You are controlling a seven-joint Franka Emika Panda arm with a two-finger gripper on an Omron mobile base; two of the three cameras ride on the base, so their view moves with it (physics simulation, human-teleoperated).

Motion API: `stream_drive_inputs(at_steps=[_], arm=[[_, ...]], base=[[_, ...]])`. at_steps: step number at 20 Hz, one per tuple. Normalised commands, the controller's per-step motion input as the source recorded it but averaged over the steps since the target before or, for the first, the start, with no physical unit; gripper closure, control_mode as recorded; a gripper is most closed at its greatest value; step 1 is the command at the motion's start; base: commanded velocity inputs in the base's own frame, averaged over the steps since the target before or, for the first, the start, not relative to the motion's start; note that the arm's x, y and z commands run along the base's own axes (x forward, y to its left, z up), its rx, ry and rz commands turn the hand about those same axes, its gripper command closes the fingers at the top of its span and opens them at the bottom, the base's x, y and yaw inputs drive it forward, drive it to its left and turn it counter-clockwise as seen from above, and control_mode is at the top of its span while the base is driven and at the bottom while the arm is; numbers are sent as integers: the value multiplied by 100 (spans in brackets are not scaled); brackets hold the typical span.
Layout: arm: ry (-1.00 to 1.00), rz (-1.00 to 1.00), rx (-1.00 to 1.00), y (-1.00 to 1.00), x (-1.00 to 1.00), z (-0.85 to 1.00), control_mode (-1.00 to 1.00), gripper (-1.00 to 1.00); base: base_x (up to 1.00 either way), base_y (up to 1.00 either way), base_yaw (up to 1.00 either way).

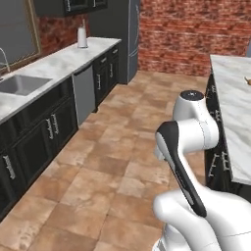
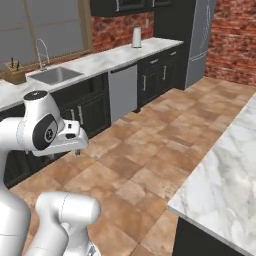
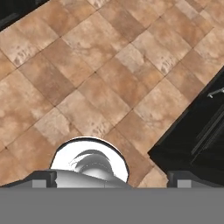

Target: Place the pan on the center burner on the stove. Then place the tomato and the onion in the pan and turn on the center burner.

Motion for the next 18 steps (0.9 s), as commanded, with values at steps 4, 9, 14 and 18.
stream_drive_inputs(at_steps=[4,9,14,18], arm=[[0,0,0,0,0,0,100,-100],[0,0,0,0,0,0,100,-100],[0,0,0,0,0,0,100,-100],[0,0,0,0,0,0,100,-100]], base=[[92,11,-30],[89,2,-28],[81,0,-25],[86,14,-29]])
